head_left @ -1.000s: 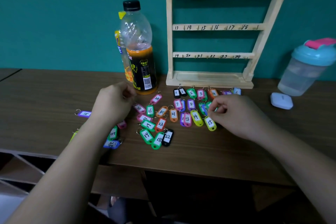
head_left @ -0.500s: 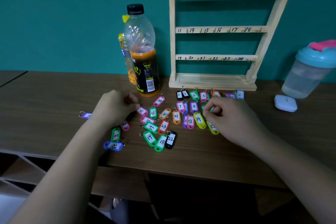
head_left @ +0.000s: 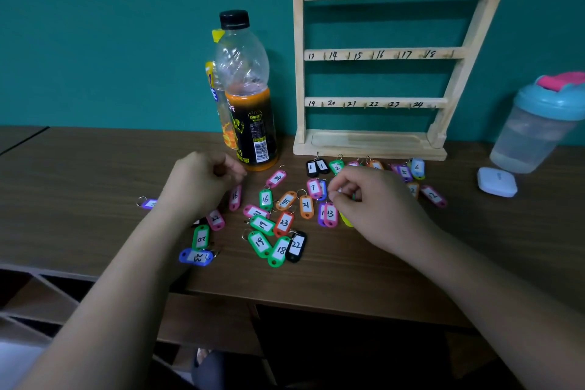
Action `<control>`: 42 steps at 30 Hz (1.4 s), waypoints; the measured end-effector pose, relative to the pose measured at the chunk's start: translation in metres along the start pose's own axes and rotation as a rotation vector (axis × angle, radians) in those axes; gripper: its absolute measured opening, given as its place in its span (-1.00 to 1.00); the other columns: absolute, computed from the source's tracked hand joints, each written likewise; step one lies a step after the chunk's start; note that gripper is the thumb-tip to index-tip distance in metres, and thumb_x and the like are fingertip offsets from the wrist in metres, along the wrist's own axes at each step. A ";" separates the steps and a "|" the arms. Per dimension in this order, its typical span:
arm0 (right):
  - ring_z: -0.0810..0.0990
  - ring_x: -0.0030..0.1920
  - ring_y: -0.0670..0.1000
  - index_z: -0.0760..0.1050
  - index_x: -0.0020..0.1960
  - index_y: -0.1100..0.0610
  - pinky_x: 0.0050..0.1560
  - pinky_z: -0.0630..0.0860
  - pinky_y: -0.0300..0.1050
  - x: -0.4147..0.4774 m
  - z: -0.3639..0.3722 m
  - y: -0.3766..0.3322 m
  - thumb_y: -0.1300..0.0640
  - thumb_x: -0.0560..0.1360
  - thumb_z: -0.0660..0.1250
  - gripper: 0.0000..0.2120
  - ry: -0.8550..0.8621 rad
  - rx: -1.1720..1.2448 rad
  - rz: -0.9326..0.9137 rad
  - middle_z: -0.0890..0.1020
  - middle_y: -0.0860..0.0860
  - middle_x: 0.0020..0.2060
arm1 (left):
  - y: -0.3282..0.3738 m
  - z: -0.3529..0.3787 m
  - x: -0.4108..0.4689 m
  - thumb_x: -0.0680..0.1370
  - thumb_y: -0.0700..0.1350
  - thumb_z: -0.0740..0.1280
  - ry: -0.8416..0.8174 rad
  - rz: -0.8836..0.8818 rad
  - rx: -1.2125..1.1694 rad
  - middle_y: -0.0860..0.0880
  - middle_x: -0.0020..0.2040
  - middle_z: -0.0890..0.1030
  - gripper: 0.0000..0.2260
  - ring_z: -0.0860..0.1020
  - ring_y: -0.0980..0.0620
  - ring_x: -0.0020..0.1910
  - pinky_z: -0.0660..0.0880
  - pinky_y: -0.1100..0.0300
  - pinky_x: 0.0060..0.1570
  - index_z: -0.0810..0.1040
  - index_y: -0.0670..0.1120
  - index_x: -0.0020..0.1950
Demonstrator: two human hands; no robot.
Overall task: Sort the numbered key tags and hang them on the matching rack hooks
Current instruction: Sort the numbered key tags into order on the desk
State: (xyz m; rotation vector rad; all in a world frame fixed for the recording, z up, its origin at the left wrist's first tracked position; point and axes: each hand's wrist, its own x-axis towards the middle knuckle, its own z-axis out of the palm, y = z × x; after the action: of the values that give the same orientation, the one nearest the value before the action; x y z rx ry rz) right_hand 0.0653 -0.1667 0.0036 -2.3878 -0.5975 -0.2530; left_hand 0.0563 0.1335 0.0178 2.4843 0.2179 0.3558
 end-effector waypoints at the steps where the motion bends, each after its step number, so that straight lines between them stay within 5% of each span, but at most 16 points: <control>1: 0.58 -0.20 -0.23 0.67 0.02 -0.06 -0.24 0.39 -0.35 0.004 0.003 -0.004 0.07 0.62 0.43 -0.94 0.005 0.006 -0.010 0.62 -0.19 -0.22 | 0.001 0.000 0.000 0.59 -0.18 0.44 0.005 0.006 -0.030 0.22 -0.17 0.72 -0.81 0.62 0.33 -0.10 0.45 0.37 -0.17 0.72 0.13 -0.06; 15: 0.54 0.14 0.03 0.69 0.17 -0.14 0.12 0.51 -0.02 0.065 0.054 -0.053 0.06 0.61 0.47 -0.83 -0.137 -0.080 -0.138 0.55 -0.07 0.02 | 0.003 -0.002 -0.007 0.57 -0.24 0.46 0.037 0.023 -0.206 0.14 -0.17 0.73 -0.81 0.68 0.13 -0.23 0.57 0.30 -0.38 0.70 0.08 -0.04; 20: 0.51 0.23 0.08 0.66 0.23 -0.11 0.24 0.44 0.02 0.070 0.060 -0.057 0.03 0.63 0.45 -0.81 -0.119 -0.207 -0.173 0.57 -0.01 0.11 | 0.001 -0.005 -0.007 0.55 -0.15 0.53 0.040 0.021 -0.188 0.18 -0.18 0.71 -0.87 0.63 0.25 -0.22 0.51 0.32 -0.28 0.70 0.10 -0.05; 27: 0.48 0.17 0.07 0.66 0.08 -0.10 0.25 0.41 0.07 0.073 0.069 -0.052 -0.03 0.62 0.45 -0.94 -0.111 -0.276 -0.199 0.47 -0.08 -0.01 | 0.002 -0.007 -0.010 0.52 -0.11 0.57 0.044 0.026 -0.166 0.14 -0.19 0.70 -0.88 0.61 0.30 -0.23 0.39 0.48 -0.31 0.69 0.08 -0.04; 31: 0.45 0.13 0.03 0.64 0.00 -0.08 0.22 0.41 0.04 0.076 0.069 -0.048 -0.03 0.61 0.46 -0.95 -0.119 -0.221 -0.196 0.48 -0.10 -0.03 | 0.006 -0.007 -0.013 0.51 -0.09 0.59 0.048 0.027 -0.166 0.16 -0.20 0.70 -0.87 0.61 0.30 -0.20 0.39 0.40 -0.26 0.68 0.09 -0.04; 35: 0.59 -0.07 -0.09 0.65 -0.04 -0.02 -0.08 0.49 -0.06 0.075 0.050 -0.047 0.06 0.60 0.47 -0.95 -0.112 0.041 -0.146 0.61 -0.15 -0.13 | 0.015 -0.008 -0.016 0.49 -0.10 0.59 0.087 0.059 -0.191 0.21 -0.18 0.71 -0.85 0.61 0.27 -0.19 0.41 0.35 -0.20 0.69 0.11 -0.05; 38: 0.66 -0.14 -0.15 0.64 -0.08 -0.04 -0.06 0.64 -0.01 0.072 0.024 -0.043 0.11 0.58 0.48 -0.91 -0.065 0.140 -0.128 0.69 -0.14 -0.20 | 0.030 -0.004 -0.020 0.49 -0.10 0.60 0.103 0.104 -0.236 0.22 -0.17 0.72 -0.85 0.64 0.28 -0.18 0.44 0.39 -0.16 0.69 0.10 -0.04; 42: 0.67 -0.18 -0.18 0.64 -0.06 -0.04 -0.11 0.60 -0.09 0.057 -0.019 -0.025 0.11 0.59 0.48 -0.92 -0.055 0.147 -0.086 0.70 -0.13 -0.21 | 0.055 0.010 -0.029 0.50 -0.11 0.59 0.056 0.158 -0.308 0.20 -0.16 0.72 -0.85 0.66 0.22 -0.17 0.53 0.25 -0.13 0.69 0.10 -0.03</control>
State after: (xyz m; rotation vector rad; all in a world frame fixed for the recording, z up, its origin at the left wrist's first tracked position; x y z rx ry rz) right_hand 0.1027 -0.1421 0.0509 -2.2369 -0.7202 -0.1747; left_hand 0.0358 0.0768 0.0367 2.1937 -0.0121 0.4866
